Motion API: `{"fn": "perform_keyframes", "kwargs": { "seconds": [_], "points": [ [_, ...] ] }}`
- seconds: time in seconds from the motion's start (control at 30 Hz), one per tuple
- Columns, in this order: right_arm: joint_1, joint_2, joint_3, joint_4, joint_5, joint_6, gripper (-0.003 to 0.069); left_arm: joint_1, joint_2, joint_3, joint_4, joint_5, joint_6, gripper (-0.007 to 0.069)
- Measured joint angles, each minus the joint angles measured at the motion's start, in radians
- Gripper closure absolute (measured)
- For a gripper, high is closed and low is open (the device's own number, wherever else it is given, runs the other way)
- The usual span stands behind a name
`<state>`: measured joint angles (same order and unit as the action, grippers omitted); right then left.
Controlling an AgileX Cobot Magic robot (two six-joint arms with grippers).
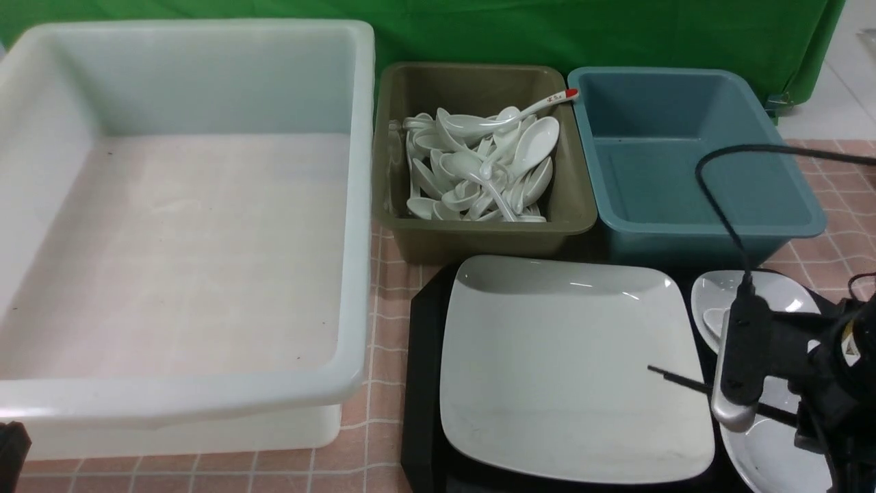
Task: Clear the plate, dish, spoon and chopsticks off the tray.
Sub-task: Use the right arm to grab a pair of chopsticks from the plate, then use the right arm to put the chopsticks into the small storage box on the right
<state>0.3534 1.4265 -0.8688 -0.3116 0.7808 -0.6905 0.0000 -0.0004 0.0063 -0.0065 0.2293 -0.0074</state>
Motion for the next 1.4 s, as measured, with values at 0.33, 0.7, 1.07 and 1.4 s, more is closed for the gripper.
{"fn": "perform_keyframes", "kwargs": {
  "seconds": [0.33,0.7,1.07,1.4],
  "points": [
    [0.0,-0.074,-0.265,0.05,-0.031,0.428,0.0509,0.0,0.0,0.0,0.0,0.0,0.0,0.062],
    [-0.094,0.212,-0.595,0.058,-0.425,0.908,0.0509,0.0,0.0,0.0,0.0,0.0,0.0,0.062],
    [-0.182,0.626,-0.941,0.057,-0.472,0.974,0.0509,0.0,0.0,0.0,0.0,0.0,0.002,0.062],
    [-0.19,0.773,-0.988,0.065,-0.444,1.096,0.0438,0.0,0.0,0.0,0.0,0.0,0.002,0.062]
  ]
}}
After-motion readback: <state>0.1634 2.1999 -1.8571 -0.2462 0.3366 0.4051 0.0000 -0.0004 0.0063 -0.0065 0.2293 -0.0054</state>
